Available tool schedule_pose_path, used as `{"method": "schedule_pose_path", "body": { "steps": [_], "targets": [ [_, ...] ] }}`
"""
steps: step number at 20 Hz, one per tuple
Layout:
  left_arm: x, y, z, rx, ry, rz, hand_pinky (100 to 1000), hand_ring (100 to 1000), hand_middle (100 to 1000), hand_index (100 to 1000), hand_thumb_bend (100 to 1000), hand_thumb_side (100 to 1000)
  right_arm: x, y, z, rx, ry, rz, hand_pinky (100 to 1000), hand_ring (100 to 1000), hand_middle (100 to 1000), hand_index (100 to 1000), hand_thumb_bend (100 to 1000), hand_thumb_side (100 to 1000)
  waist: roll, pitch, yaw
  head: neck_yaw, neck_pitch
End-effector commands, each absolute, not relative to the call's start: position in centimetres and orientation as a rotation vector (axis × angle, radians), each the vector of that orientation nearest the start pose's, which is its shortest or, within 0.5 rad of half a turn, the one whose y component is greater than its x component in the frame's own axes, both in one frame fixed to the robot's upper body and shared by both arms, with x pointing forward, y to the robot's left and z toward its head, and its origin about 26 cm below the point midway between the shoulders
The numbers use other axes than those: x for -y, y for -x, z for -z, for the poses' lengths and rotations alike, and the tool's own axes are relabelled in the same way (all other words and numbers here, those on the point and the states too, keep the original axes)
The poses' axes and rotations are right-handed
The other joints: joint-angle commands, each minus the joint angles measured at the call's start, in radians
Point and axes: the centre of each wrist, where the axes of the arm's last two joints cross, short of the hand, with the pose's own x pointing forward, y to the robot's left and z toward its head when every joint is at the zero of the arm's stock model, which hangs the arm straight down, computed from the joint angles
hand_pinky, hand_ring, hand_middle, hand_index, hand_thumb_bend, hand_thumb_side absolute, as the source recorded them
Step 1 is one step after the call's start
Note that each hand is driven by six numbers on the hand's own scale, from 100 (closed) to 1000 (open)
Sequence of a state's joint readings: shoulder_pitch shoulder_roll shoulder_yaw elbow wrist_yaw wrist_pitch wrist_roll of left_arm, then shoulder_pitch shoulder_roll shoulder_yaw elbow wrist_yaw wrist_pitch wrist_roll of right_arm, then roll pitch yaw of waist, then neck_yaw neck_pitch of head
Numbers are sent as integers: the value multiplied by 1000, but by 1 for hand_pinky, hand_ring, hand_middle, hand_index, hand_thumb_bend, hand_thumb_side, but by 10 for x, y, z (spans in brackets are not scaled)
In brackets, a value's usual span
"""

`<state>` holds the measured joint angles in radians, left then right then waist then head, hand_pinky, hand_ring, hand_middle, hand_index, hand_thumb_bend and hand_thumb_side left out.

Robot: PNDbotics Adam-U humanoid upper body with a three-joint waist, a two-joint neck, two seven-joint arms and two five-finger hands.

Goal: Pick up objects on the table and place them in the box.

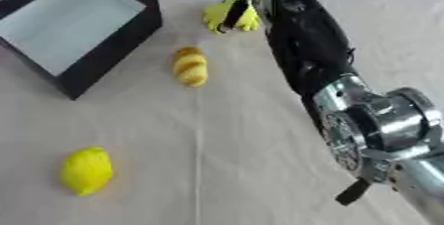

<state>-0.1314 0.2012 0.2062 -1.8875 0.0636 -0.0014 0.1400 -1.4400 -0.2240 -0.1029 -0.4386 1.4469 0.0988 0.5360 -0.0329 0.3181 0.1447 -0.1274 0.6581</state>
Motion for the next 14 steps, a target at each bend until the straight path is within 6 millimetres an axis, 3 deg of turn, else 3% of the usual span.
{"method": "schedule_pose_path", "body": {
  "steps": [1,6,11,14],
  "targets": [
    [-316,-288,-135,2063,-327,-104,885,766,820,798,136,874,175,-530,-301,1018,1102,-1382,923,918,894,931,442,461,6,-15,1,-6,-16],
    [-315,-288,-134,2060,-323,-104,885,766,820,798,138,876,176,-530,-298,1026,1116,-1356,908,897,876,919,446,453,5,-12,3,-8,-24],
    [-315,-288,-135,2064,-325,-107,885,766,817,797,136,874,176,-530,-296,1051,1159,-1341,886,860,833,894,436,336,4,-8,6,-10,-24],
    [-315,-288,-135,2063,-324,-107,885,766,815,797,137,875,175,-530,-296,1087,1206,-1336,870,827,788,867,432,310,4,-6,6,-10,-21]
  ]
}}
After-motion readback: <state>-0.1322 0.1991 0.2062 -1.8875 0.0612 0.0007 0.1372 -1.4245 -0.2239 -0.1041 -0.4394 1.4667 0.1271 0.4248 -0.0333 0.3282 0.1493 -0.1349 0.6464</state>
